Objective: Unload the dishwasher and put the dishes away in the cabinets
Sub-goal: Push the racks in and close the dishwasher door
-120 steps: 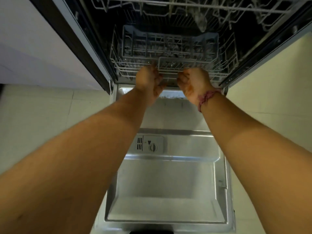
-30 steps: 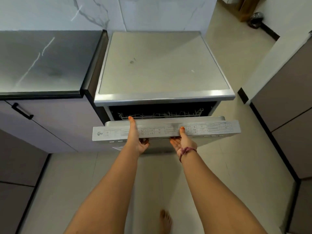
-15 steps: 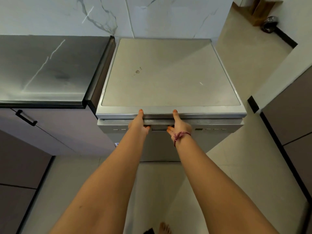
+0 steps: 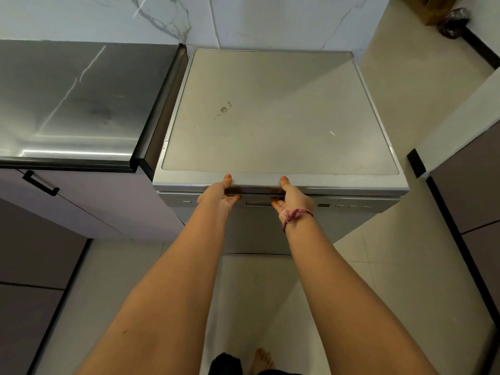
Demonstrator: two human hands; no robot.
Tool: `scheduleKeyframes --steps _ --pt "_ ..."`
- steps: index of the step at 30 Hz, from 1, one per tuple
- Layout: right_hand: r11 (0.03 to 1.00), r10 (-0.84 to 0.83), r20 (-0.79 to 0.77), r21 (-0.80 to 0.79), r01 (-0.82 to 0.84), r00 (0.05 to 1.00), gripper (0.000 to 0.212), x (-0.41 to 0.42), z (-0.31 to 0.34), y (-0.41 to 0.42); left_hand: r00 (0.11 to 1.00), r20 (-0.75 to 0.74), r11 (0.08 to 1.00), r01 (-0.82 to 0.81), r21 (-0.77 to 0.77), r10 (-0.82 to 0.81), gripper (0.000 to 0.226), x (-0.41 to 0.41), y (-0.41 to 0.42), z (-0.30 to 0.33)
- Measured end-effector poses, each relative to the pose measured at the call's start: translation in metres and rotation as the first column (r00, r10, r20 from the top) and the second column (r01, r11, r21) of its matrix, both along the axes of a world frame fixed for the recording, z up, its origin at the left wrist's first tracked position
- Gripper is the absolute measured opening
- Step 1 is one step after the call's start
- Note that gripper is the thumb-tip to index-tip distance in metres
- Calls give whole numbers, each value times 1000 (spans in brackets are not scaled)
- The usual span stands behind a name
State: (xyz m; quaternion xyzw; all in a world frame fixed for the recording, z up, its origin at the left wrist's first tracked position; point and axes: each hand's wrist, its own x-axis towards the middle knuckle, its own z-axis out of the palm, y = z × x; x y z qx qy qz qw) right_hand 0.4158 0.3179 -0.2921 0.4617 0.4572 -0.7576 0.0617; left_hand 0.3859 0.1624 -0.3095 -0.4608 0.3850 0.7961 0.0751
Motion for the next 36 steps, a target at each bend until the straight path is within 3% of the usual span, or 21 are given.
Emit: scheduleKeyframes --steps 16,25,32,36 --pt "993 -116 -35 -19 115 993 26 -9 -14 -5 996 -44 997 -78 7 79 58 -1 8 -5" --pt "996 -94 -67 -1 94 993 25 -6 -14 -6 994 -71 997 -80 -3 80 58 9 13 5" --pt "1000 -27 -79 15 28 997 36 -3 -13 -5 996 -83 999 26 -28 -28 53 17 8 17" --pt "991 31 -91 -126 -43 995 40 -8 -5 5 977 -62 977 198 -80 -203 35 24 5 24"
